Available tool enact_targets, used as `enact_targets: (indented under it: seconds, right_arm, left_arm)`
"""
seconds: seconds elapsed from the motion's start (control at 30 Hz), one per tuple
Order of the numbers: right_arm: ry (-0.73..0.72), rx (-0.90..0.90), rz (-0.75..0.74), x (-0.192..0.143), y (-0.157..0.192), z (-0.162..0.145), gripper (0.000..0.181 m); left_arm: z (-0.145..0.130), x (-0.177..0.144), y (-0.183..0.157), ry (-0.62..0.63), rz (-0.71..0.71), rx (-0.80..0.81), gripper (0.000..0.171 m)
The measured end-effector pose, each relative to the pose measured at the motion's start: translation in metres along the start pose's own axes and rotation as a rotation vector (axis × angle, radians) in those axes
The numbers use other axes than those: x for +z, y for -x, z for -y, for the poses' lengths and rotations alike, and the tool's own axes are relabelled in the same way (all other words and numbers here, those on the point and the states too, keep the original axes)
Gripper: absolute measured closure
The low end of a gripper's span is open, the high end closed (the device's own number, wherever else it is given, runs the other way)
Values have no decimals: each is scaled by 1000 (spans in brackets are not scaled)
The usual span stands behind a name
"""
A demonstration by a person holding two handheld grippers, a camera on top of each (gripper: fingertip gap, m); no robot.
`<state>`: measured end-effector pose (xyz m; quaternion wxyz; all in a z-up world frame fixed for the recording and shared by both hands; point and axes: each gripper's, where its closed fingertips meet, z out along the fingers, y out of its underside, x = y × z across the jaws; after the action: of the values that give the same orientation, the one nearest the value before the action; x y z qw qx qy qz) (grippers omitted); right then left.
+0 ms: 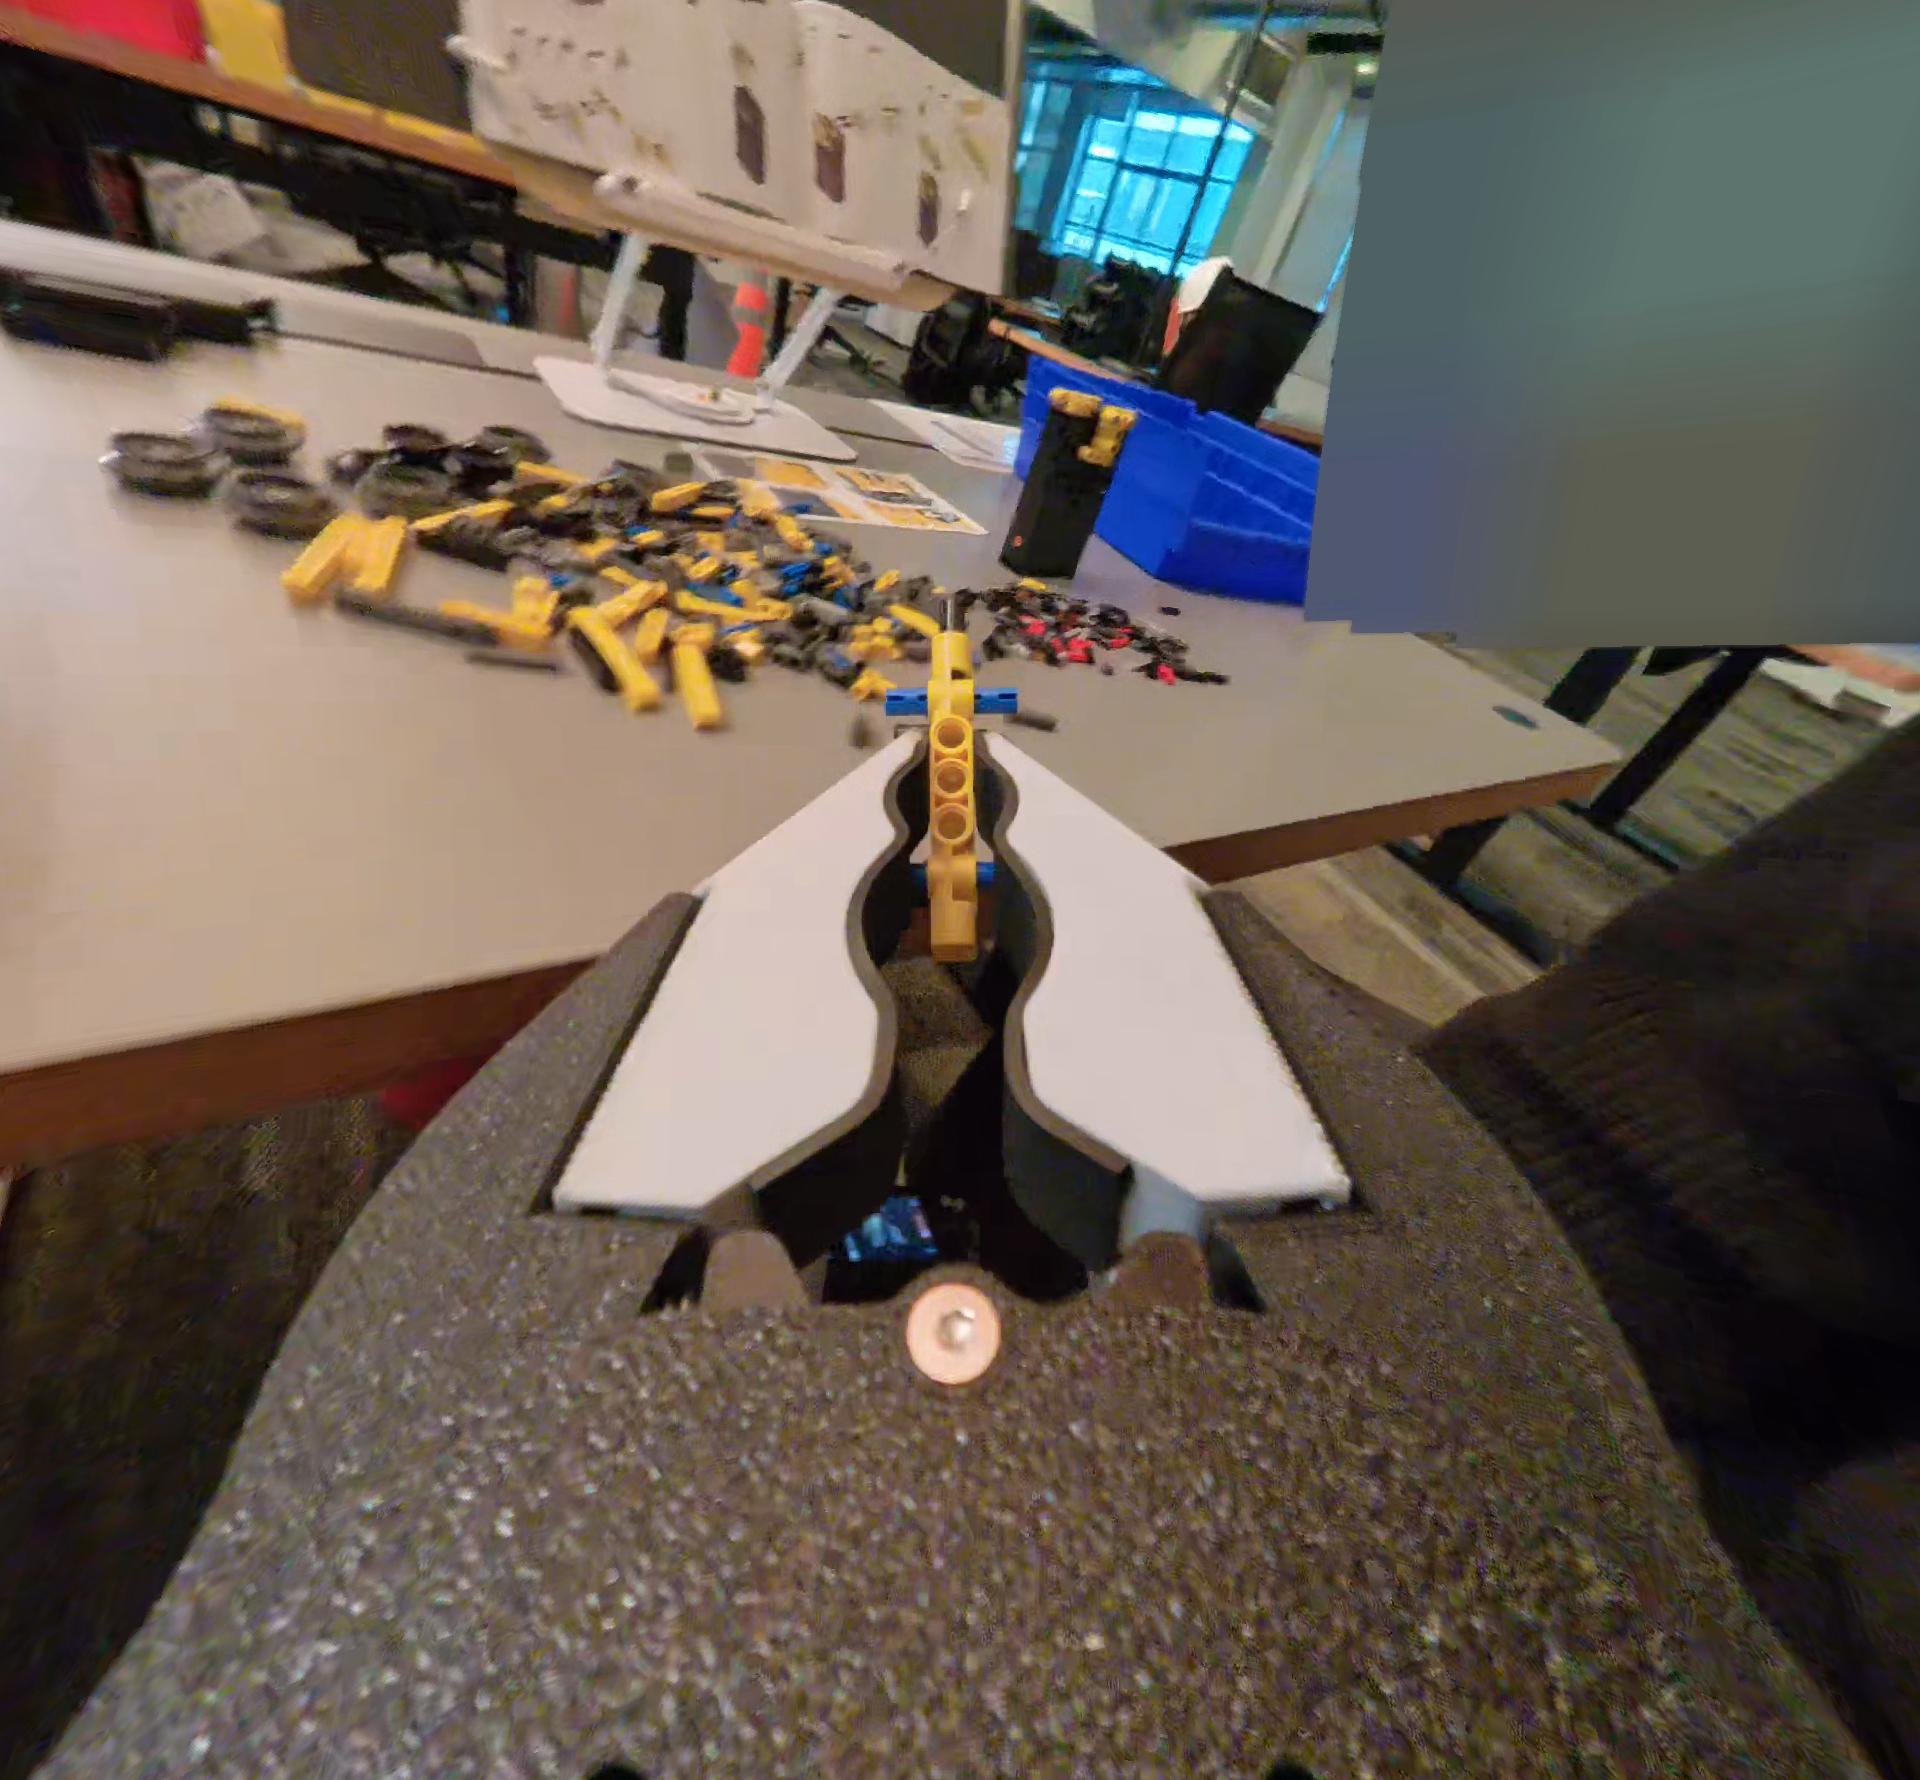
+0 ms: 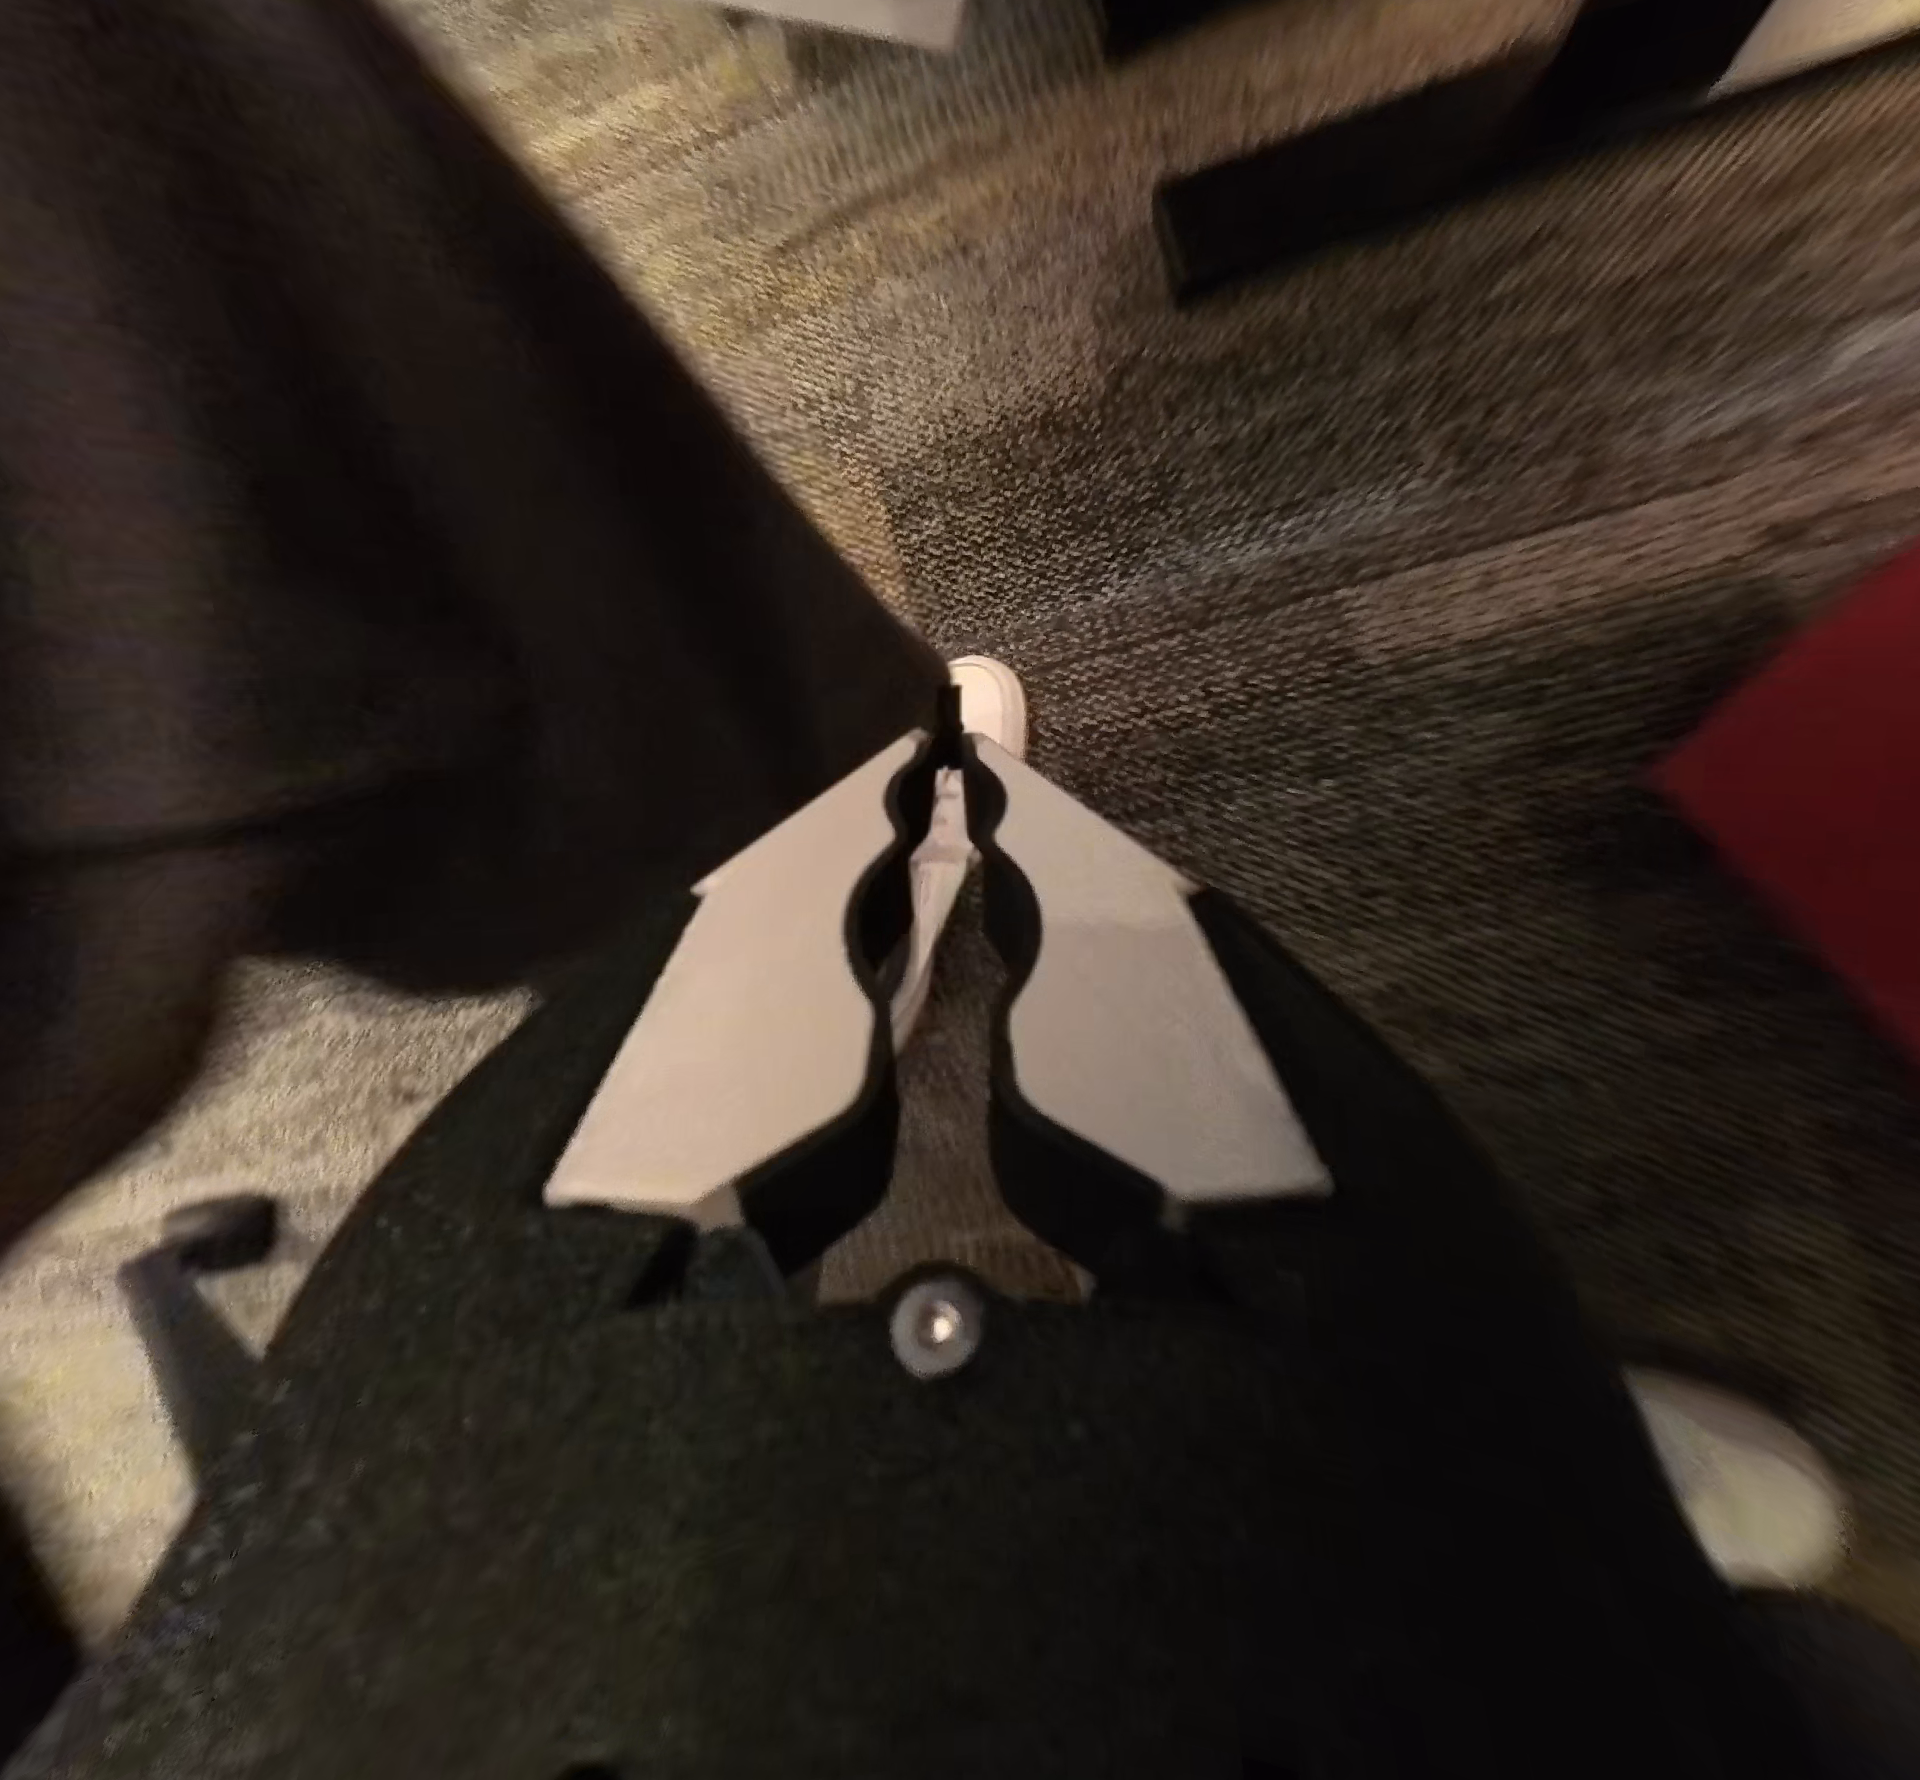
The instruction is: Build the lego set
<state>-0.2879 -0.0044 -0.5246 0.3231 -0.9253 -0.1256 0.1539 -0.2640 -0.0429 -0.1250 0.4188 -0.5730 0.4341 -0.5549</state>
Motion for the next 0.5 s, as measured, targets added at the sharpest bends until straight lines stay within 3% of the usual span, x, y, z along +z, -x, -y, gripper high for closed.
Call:
enact_targets:
  seconds: [0.2,0.5]
  right_arm:
    - [-133,-58,-86,-134,16,9,177]
    - [-377,15,-193,-303,50,-16,176]
  left_arm:
    - [27,34,-86,-104,-247,1,165]
    - [17,84,-154,-65,-378,-35,165]
